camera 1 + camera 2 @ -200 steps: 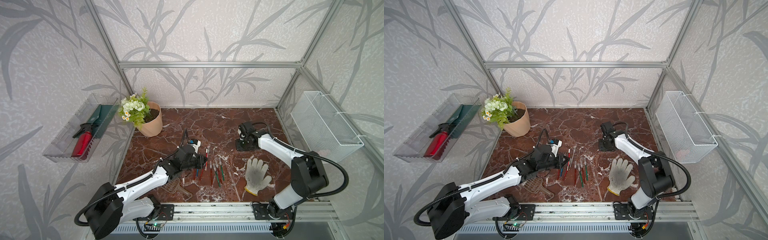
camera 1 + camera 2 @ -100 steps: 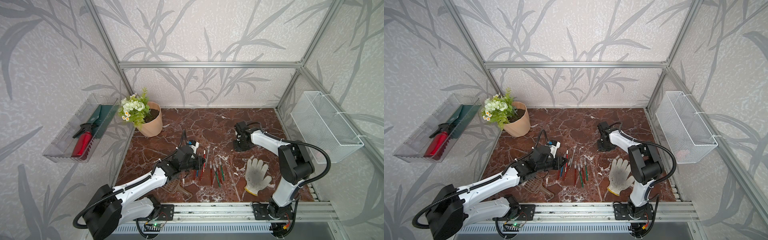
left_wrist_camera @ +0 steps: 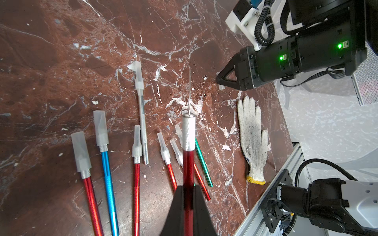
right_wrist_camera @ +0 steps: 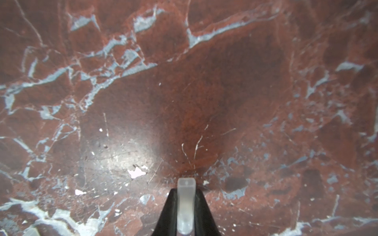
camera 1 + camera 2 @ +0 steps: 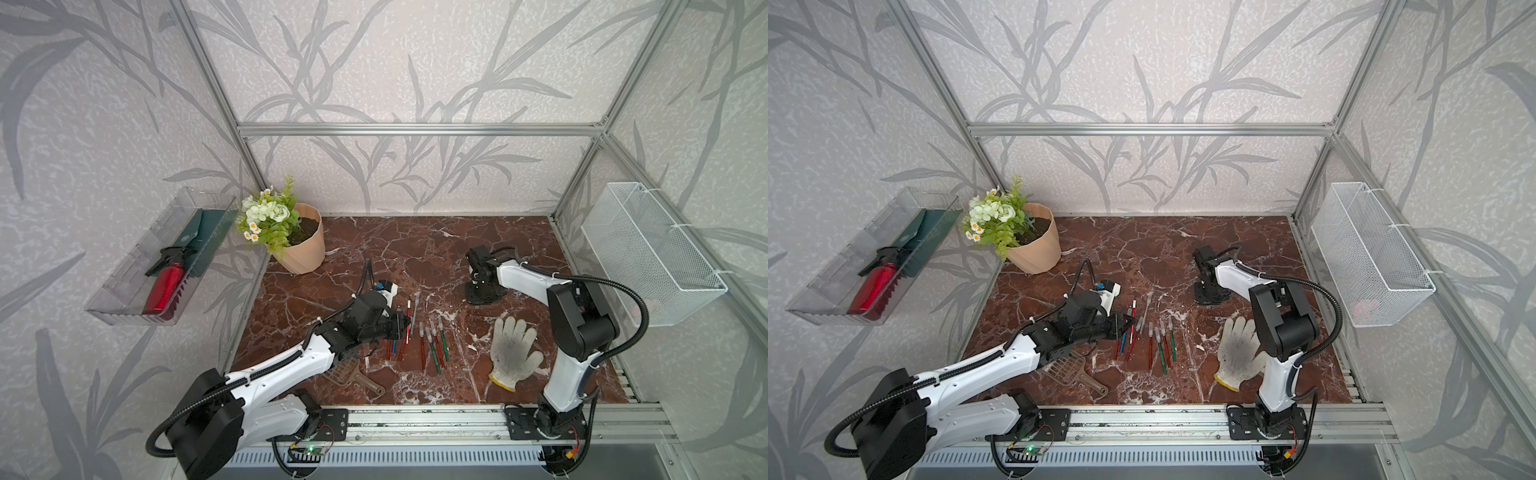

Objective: Remove protective caps from carving knives
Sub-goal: Place the protective sleeve at the center of the board.

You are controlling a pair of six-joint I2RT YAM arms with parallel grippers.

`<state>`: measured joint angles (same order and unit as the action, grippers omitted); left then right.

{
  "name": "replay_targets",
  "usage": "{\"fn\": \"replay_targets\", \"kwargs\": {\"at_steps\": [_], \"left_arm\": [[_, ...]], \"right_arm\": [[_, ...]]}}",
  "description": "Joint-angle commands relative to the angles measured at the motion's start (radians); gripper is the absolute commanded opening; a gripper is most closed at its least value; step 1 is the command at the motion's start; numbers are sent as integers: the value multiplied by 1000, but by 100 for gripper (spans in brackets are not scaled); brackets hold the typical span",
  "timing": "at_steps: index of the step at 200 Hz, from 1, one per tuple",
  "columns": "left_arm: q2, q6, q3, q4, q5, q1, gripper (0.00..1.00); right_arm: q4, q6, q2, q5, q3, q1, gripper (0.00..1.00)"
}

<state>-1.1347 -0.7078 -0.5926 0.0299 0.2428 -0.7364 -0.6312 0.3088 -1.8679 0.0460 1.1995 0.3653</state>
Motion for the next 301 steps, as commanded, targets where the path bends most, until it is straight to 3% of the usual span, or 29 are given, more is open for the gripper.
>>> {"fn": "replay_targets", "kwargs": {"at_steps": [1,214,246,301], "left_arm": [[6,8,13,3,-13,4,7],[1,11,-3,23,-25,5,7],[1,30,-26,104,-54,20,7],[3,94,-71,253,-74,123,7]], "right_arm": [[0,-3,-13,14,19,-8,16],[5,-4,-3,6,18,-17,25],[3,-5,45,9,-4,-14,28],[34,1,231,31,-130,27,38]]}}
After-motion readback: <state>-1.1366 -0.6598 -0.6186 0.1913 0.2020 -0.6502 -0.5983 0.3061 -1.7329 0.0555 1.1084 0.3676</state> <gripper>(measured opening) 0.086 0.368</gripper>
